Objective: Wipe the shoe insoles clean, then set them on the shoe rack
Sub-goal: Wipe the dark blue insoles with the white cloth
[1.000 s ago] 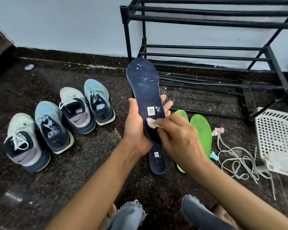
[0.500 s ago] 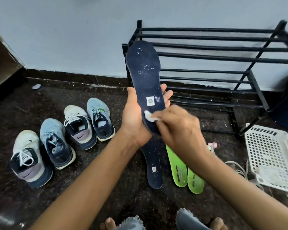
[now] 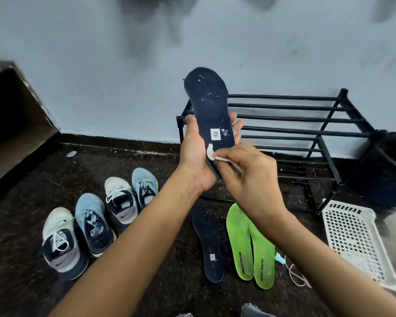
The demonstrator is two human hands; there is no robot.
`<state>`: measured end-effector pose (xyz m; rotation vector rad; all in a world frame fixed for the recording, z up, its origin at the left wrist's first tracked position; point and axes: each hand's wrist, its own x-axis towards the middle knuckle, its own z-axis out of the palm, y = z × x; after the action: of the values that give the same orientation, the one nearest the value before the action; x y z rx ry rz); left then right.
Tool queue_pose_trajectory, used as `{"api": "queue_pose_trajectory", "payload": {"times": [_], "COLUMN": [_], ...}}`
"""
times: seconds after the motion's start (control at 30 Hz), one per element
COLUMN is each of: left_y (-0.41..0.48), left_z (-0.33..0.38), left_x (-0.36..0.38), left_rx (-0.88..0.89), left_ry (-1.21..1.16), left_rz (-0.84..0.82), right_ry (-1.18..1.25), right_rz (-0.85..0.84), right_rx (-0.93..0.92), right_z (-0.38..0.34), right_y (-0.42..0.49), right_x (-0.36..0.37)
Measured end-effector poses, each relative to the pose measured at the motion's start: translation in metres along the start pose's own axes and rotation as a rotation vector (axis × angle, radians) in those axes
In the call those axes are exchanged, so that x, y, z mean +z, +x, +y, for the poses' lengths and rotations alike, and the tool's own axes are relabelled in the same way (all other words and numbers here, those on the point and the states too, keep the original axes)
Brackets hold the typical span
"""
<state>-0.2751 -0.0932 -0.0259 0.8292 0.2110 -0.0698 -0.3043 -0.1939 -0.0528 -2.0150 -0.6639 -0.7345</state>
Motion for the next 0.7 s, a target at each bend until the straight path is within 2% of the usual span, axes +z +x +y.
{"api": "queue_pose_trajectory", "payload": {"times": [0.2, 0.37, 0.53, 0.7], "left_y": [-0.022, -0.035, -0.058, -0.072], "left_z": [0.013, 0.022, 0.025, 0.035], "left_x": [0.022, 0.029, 0.049, 0.052], "left_rx": [0.004, 0.01, -0.034, 0.012], "left_ry": [0.054, -0.009, 0.033, -0.083], "left_rz": [-0.031, 0.004, -0.051, -0.075], "right_ry": [-0.007, -0.039, -0.023, -0.063], "right_rz": [0.055, -0.124, -0.057, -0.239], "right_rx": [0.039, -0.054, 0.007, -0.012], "right_z": [-0.024, -0.041, -0.059, -0.074], "right_y": [0.025, 0.017, 0.032, 0.031], "right_x": [-0.02, -0.042, -0.059, -0.08]}}
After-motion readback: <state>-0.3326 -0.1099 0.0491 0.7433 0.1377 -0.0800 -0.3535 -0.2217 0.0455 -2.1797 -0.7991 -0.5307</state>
